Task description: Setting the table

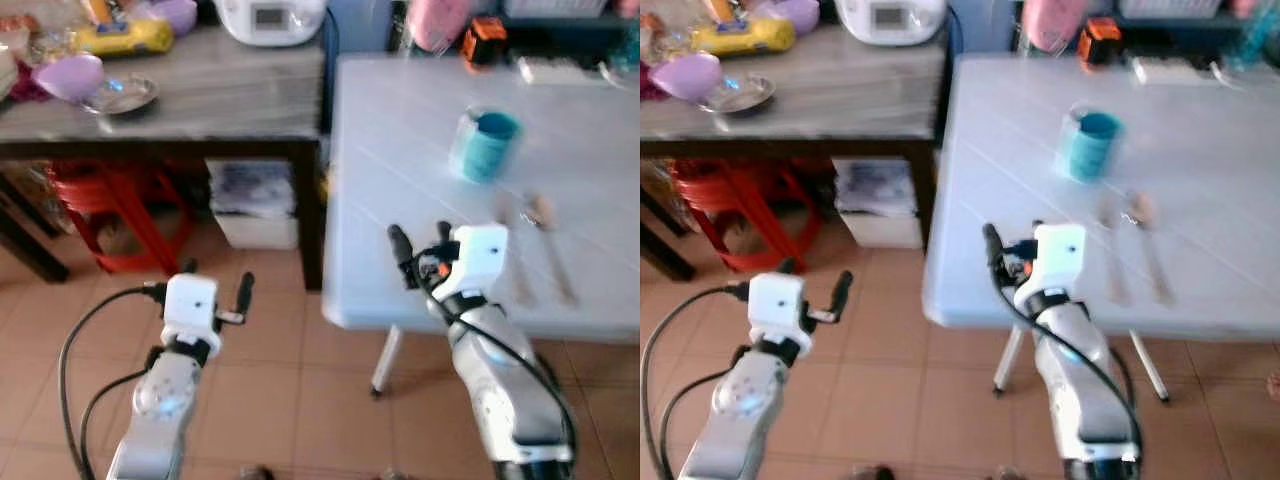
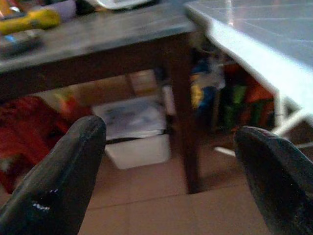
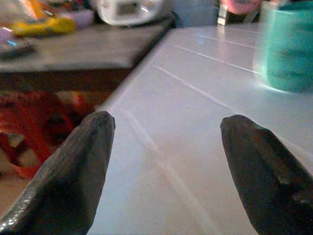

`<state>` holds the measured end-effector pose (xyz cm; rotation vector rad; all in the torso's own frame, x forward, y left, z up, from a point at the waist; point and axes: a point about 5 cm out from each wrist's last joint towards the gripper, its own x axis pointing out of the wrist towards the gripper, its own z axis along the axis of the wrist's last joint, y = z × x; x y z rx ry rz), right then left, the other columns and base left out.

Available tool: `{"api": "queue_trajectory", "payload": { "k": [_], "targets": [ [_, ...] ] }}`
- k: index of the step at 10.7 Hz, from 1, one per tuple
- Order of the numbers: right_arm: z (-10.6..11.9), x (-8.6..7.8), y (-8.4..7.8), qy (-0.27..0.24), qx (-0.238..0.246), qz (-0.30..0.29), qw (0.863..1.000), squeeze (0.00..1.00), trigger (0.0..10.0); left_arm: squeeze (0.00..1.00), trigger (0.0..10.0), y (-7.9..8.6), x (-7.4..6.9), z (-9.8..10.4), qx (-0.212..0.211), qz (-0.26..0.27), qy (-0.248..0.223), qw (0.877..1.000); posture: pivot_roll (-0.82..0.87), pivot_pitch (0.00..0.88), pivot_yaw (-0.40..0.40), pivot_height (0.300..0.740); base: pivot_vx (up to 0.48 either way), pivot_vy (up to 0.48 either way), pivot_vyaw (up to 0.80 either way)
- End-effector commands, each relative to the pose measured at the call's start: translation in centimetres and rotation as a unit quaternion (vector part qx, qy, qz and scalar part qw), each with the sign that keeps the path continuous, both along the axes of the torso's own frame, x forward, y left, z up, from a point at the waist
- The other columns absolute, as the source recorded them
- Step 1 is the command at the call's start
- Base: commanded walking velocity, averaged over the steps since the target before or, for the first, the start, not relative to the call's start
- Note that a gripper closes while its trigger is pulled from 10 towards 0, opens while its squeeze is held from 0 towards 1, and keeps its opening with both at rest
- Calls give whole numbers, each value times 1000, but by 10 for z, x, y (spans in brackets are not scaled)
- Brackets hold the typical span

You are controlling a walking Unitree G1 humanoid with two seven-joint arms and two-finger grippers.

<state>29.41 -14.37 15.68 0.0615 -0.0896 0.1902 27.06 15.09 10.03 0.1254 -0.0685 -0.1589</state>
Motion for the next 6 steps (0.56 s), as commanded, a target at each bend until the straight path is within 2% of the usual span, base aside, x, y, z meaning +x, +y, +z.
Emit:
{"api": "queue_trajectory", "payload": {
  "k": [1,4,6],
  "targets": [
    [5,0,3,-10,7,4,1000,0,10000,0,10000,5,0,0,11,4,1,1000,-49,164,58,740,0,-259,0],
    [4,0,3,-6,10,0,1000,0,10000,0,10000,5,0,-1,13,1,3,1000,-49,165,61,740,0,-252,0],
    [3,-1,3,-4,11,-1,1000,0,10000,0,10000,4,0,0,12,1,0,1000,-50,167,61,740,0,0,0]
  ]
}}
